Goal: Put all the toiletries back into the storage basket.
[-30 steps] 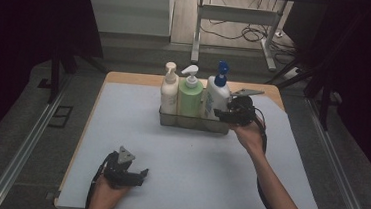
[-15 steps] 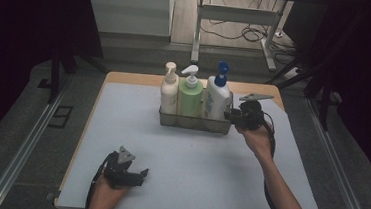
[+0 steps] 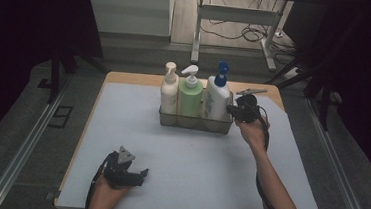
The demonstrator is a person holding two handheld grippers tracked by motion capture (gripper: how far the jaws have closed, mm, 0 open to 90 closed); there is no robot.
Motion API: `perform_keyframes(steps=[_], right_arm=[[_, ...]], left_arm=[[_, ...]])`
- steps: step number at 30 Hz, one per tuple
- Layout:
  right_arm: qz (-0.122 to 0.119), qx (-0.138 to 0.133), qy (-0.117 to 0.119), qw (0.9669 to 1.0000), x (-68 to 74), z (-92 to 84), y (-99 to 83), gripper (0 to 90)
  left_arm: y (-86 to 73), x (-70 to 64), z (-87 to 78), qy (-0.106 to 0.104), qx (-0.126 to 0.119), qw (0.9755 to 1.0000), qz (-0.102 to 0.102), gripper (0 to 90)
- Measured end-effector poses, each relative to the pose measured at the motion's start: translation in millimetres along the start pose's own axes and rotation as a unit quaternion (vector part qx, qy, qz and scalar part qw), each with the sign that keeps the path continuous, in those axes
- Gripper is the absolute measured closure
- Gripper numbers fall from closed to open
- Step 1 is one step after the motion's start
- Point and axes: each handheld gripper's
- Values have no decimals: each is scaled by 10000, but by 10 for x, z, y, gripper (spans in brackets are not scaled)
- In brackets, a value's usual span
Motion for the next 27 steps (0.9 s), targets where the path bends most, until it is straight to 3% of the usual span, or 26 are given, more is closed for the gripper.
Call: perform_keyframes(steps=[18, 27], right_arm=[[218, 242, 99, 9994, -10, 220, -48, 839], [95, 277, 203, 9994, 115, 264, -51, 834]], left_arm=[[0, -1, 0, 1, 3, 10000, -5, 122], [0, 0, 0, 0, 3, 10000, 0, 122]])
Point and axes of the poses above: each handheld gripper's, and its own axes: z roughly forward along the jaws, y roughly out of its top, x roughly to its left, and after that the axes turned 10 degrees about z, right-handed
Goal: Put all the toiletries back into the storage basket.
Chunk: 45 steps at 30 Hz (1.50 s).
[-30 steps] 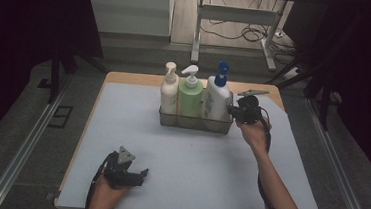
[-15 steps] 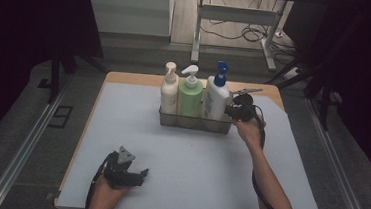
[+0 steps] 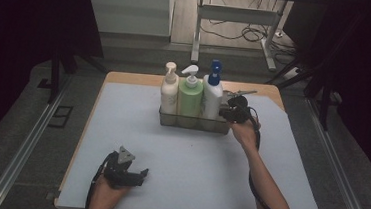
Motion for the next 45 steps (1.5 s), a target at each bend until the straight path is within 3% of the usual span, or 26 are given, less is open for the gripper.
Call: perform_keyframes(steps=[24, 45], right_arm=[[68, -64, 199, 9998, 18, -31, -23, 871], [-110, -37, 231, 9997, 108, -53, -34, 875]], left_arm=[[1, 0, 1, -1, 0, 10000, -4, 121], [2, 1, 1, -2, 3, 10000, -4, 121]])
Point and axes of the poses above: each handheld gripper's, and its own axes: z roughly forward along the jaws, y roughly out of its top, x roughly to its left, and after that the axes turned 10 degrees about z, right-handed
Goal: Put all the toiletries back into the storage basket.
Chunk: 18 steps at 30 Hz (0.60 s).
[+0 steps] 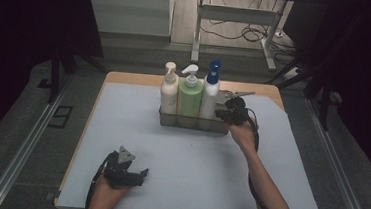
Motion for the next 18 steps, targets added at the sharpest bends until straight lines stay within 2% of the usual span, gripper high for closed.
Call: perform_keyframes(steps=[6, 11, 16, 18], right_arm=[[12, -5, 4, 10000, -2, -1, -2, 868], [47, -4, -16, 10000, -17, -4, -3, 825], [-84, 30, -177, 9998, -16, -19, -6, 760], [-70, 32, -138, 9999, -25, -30, -10, 747]], left_arm=[[0, 0, 0, -1, 0, 10000, -1, 121], [0, 0, 0, 0, 1, 10000, 0, 121], [-1, -1, -1, 1, 0, 10000, 3, 122], [-1, -1, -1, 1, -2, 10000, 2, 121]])
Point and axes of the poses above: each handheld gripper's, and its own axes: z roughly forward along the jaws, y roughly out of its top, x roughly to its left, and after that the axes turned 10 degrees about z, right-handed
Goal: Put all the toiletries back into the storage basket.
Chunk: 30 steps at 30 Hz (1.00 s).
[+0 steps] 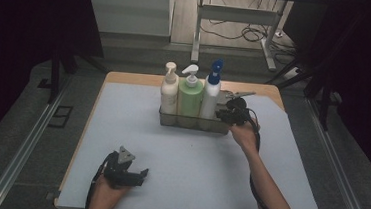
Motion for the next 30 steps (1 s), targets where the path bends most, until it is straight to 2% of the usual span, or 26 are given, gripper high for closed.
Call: perform_keyframes(steps=[10, 17, 25, 30], right_arm=[[-88, -92, -8, 9999, 19, -125, -13, 632], [-141, -153, 68, 9998, 43, -238, -26, 569], [-218, -143, 262, 9993, 111, -389, -32, 410], [-379, -117, 282, 9988, 142, -473, -61, 336]], left_arm=[[0, 0, 0, 0, 0, 10000, 1, 122], [0, 0, 0, 0, -1, 10000, 4, 122], [-1, 0, 0, 1, -3, 10000, 2, 122], [-1, 0, 0, 2, -3, 10000, 1, 122]])
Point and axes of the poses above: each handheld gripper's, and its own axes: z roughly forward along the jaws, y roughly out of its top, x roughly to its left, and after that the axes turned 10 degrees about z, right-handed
